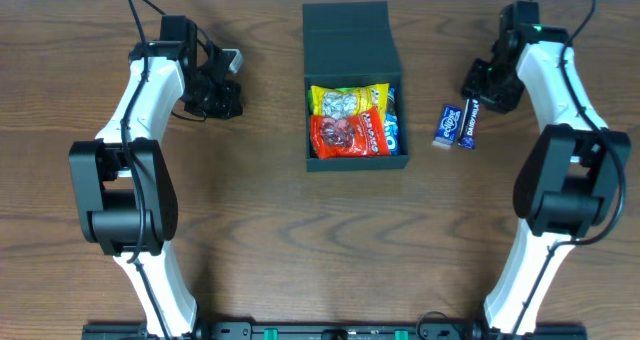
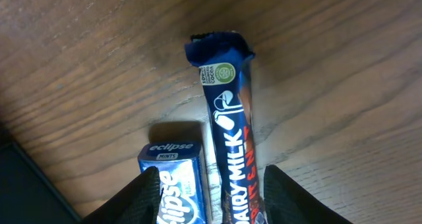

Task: Pack container
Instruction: 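Grasp the blue Dairy Milk bar with the right gripper, then carry the Dairy Milk bar left and drop it into the box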

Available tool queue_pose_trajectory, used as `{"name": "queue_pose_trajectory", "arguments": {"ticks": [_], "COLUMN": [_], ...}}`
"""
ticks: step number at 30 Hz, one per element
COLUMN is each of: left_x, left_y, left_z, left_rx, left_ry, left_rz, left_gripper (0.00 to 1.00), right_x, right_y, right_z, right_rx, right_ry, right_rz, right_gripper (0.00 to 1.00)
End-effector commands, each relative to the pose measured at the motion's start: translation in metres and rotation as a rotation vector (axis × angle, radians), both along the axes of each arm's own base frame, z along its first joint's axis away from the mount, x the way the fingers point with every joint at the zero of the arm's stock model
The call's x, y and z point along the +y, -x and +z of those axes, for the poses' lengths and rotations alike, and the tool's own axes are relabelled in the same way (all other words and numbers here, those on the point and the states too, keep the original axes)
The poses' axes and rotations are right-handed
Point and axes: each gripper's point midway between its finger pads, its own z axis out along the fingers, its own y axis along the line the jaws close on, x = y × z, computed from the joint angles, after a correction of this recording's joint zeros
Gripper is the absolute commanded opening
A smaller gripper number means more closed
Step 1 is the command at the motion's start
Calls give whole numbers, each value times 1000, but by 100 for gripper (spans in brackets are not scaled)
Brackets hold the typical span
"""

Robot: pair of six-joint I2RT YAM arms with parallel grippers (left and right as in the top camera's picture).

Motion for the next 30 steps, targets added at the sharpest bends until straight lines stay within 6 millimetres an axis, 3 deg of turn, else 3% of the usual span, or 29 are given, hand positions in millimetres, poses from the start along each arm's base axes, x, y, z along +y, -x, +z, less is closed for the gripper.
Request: {"name": "queue_pose_trajectory", "arguments": {"ticks": [1, 9, 16, 25, 30], "left_x": [0, 0, -5, -6, -6], "left_y": [-5, -5, -5, -5, -5], "left_z": [16, 16, 19, 19, 19], "left_rx": [-47, -46, -47, -48, -48], "left_ry": [2, 2, 34, 38, 38], "left_rz": [-13, -13, -19, -20, -20], "left_gripper": [6, 6, 6, 6, 6], "right_x": [-6, -7, -8, -10, -13], "right_y": [4, 11, 11, 9, 3], "right_z": [-16, -46, -52, -51, -33], "right_rx": [41, 109, 116, 108, 95], "right_ry": [55, 53, 52, 35, 35], "right_rz": [-2, -16, -25, -45, -49], "right_gripper": [50, 49, 42, 13, 4]}}
